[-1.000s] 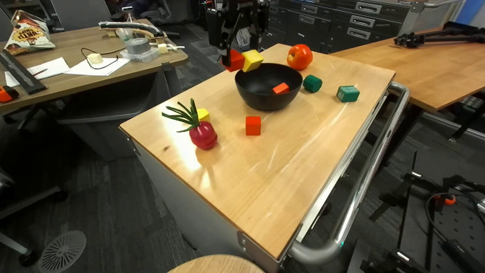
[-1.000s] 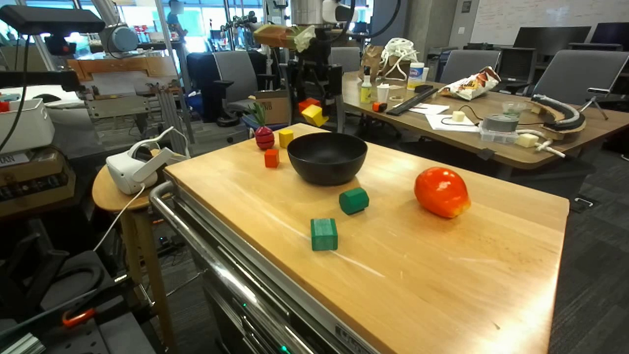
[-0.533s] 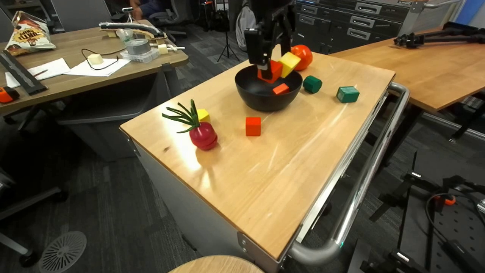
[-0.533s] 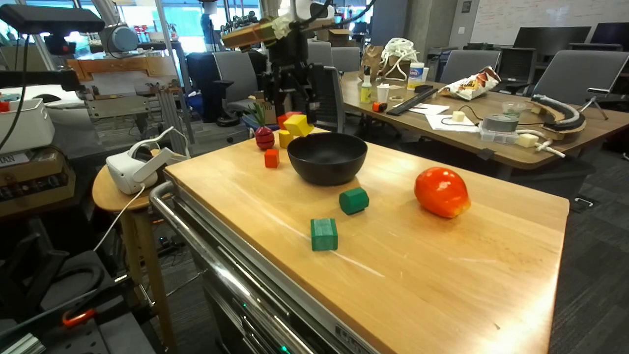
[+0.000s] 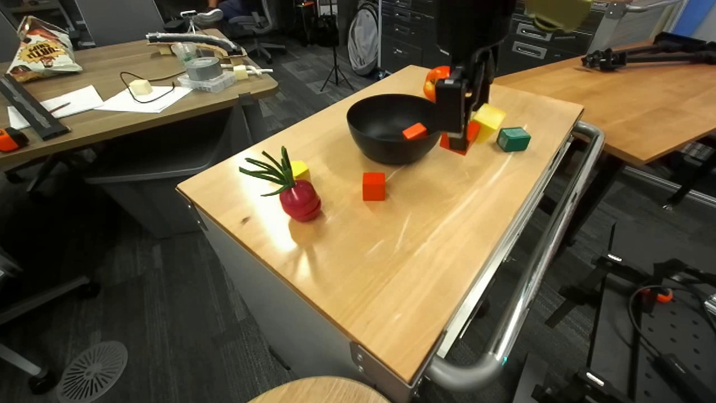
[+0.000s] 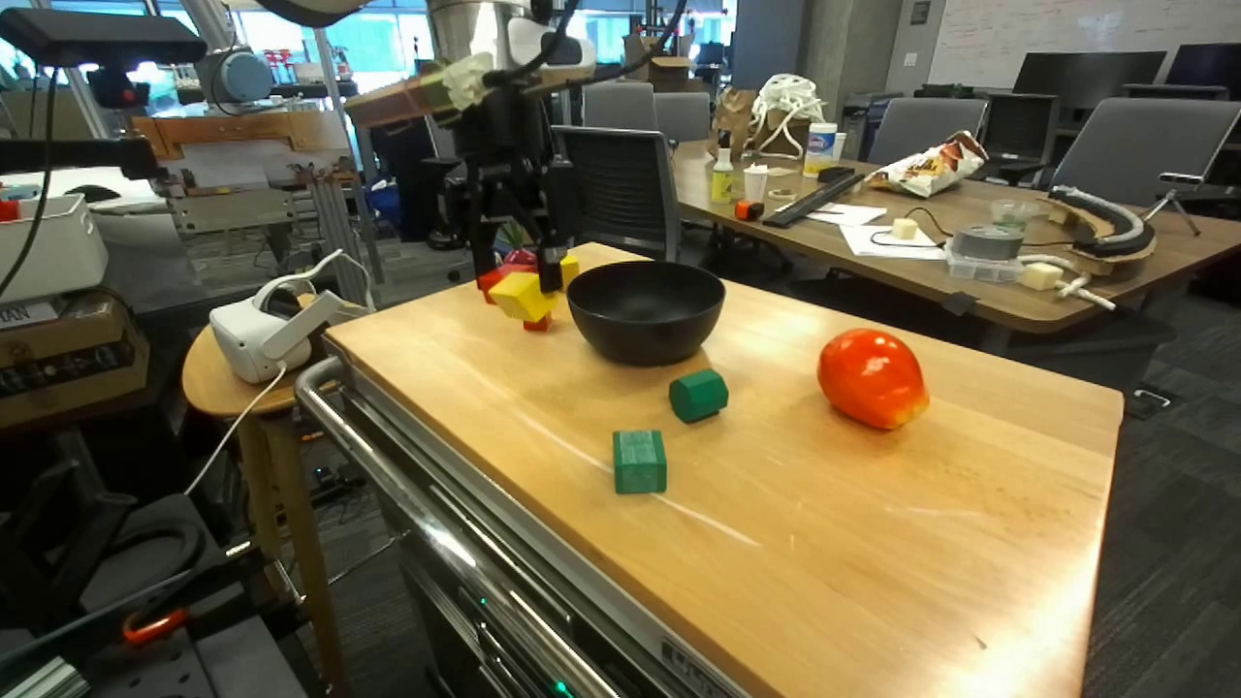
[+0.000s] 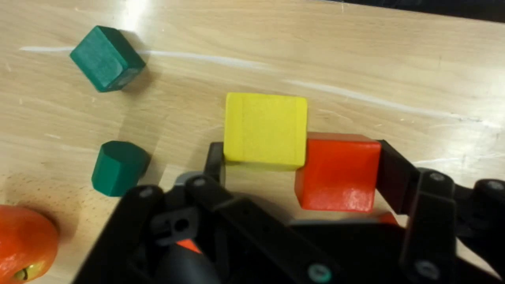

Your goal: Move the apple to the other side of the bowl and take all the items out of the bowl

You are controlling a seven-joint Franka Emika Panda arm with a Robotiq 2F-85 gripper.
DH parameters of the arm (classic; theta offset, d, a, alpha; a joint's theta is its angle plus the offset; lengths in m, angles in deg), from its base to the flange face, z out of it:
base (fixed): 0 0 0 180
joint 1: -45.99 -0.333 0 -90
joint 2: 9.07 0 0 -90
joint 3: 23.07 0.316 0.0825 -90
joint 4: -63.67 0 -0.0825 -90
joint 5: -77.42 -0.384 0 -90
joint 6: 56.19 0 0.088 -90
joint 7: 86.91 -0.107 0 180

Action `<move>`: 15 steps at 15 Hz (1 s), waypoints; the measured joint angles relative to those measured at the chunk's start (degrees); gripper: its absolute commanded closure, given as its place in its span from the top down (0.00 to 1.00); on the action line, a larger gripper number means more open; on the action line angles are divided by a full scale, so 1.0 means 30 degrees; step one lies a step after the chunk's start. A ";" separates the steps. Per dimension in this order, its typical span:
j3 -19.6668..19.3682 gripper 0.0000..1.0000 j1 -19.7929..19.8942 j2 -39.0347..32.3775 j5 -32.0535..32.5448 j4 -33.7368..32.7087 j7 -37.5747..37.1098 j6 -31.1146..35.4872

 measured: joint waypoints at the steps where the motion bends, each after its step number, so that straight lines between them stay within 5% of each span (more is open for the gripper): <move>1: 0.0000 0.63 0.0000 0.0162 -0.0059 0.0757 -0.0111 0.0883; 10: 0.0004 0.64 0.0002 0.0136 -0.0717 0.4723 -0.0316 0.5484; 11: 0.0004 0.93 0.0002 0.0147 -0.0727 0.4733 -0.0309 0.5523; 15: 0.0004 1.00 0.0018 0.0152 -0.0743 0.4523 -0.0186 0.5538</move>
